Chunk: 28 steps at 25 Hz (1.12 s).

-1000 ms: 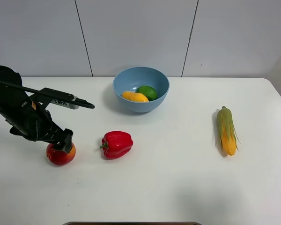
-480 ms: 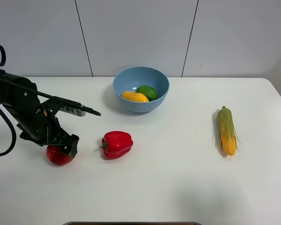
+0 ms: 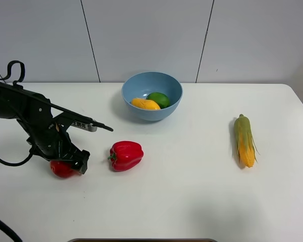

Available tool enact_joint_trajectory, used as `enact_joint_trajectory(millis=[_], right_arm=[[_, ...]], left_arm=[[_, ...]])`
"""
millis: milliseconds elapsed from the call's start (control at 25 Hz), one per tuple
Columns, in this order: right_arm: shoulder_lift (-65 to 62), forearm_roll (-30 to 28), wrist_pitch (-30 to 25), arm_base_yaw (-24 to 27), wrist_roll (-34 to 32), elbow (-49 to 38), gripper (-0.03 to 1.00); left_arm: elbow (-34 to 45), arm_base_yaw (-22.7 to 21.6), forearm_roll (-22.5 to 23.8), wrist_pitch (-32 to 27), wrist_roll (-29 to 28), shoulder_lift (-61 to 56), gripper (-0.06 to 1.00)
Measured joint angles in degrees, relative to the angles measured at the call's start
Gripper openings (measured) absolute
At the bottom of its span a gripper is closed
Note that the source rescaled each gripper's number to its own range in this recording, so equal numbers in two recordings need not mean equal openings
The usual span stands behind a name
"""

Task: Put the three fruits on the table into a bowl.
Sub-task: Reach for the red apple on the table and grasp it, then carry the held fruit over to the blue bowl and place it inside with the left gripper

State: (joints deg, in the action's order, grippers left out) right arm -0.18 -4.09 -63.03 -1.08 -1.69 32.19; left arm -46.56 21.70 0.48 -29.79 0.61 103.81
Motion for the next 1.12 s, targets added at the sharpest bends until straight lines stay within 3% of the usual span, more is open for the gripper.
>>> enact_joint_trajectory(millis=[760, 800, 840, 880, 920, 1120], right_arm=[[0.0, 0.0, 0.0, 0.0, 0.0, 0.0, 0.93], [0.0, 0.0, 0.0, 0.0, 0.0, 0.0, 0.93], [0.0, 0.0, 0.0, 0.0, 0.0, 0.0, 0.93], [0.0, 0.0, 0.0, 0.0, 0.0, 0.0, 0.93], [0.0, 0.0, 0.0, 0.0, 0.0, 0.0, 0.93], [0.0, 0.0, 0.0, 0.0, 0.0, 0.0, 0.93]], left_arm=[[-0.1, 0.0, 0.0, 2.5, 0.0, 4.2, 1.0], [-0.1, 0.0, 0.0, 2.5, 0.0, 4.2, 0.93], [-0.1, 0.0, 0.0, 2.5, 0.0, 4.2, 0.78], [-0.1, 0.0, 0.0, 2.5, 0.0, 4.2, 0.44], [-0.1, 0.0, 0.0, 2.5, 0.0, 4.2, 0.0], [-0.1, 0.0, 0.0, 2.6, 0.0, 4.2, 0.03]])
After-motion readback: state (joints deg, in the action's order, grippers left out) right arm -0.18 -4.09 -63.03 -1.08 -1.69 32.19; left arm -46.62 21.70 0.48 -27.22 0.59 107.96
